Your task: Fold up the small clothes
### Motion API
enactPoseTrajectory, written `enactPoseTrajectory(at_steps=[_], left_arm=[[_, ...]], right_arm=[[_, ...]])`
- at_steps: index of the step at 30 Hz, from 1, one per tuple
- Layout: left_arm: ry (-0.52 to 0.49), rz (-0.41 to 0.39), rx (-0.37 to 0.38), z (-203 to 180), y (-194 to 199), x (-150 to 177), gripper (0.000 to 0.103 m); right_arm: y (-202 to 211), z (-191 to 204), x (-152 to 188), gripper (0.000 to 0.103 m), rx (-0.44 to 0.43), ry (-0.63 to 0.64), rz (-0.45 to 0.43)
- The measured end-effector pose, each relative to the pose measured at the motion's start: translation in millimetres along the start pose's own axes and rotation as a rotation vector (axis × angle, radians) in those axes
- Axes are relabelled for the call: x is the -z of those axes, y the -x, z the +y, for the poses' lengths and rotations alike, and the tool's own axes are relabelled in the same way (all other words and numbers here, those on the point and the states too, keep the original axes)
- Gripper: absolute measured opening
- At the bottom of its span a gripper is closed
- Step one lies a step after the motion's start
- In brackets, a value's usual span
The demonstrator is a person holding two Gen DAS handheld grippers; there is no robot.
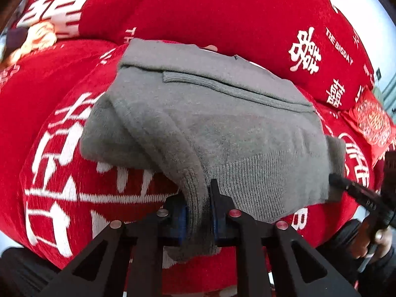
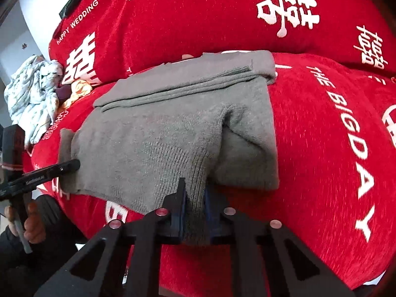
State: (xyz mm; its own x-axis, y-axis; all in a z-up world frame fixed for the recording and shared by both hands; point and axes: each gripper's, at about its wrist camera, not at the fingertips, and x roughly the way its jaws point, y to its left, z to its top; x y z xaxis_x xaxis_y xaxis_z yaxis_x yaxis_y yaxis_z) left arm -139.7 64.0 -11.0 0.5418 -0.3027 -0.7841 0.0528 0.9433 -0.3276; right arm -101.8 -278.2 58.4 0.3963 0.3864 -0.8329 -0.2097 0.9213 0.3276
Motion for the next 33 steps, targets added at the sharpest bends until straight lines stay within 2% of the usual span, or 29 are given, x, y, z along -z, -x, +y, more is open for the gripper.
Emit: enactPoseTrajectory(at_steps=[5,9,15,19,25,33], left_arm=[[0.004,-0.013,0.016,-0.7,5.9,-1.2,0.015],[0.008,-0.092,0.052,-1.6,33.3,-11.1,0.015],[0.001,-0.170,0.052,-3.0,52.5,-44.5,0.015],[0.000,-0.184,0.031,-4.4,51.8,-67.9,0.015],[0.028,-0.145,0.007,-0.8,33.6,-101.4,0.015],[0.041,-0.129,-0.003,1.2,23.4,-126.6,0.015]], right_arm=[[-1.1,3.9,1.6,0.011,-0.037,0.000,-0.012],[25.0,10.8,-11.0,0.011,-0.130,-0.005,-0.106],[49.0,17.0,-44.7,0.011,-0.196,-0.026,-0.181],[49.2,17.7,-74.0,0.011,-0.169,-0.041,-0.204],[34.4,17.8,-107.8,0.011,-0.124,-0.058,-0.181],[22.0,22.1,-134.6,0.011,-0.083,-0.056,-0.171]])
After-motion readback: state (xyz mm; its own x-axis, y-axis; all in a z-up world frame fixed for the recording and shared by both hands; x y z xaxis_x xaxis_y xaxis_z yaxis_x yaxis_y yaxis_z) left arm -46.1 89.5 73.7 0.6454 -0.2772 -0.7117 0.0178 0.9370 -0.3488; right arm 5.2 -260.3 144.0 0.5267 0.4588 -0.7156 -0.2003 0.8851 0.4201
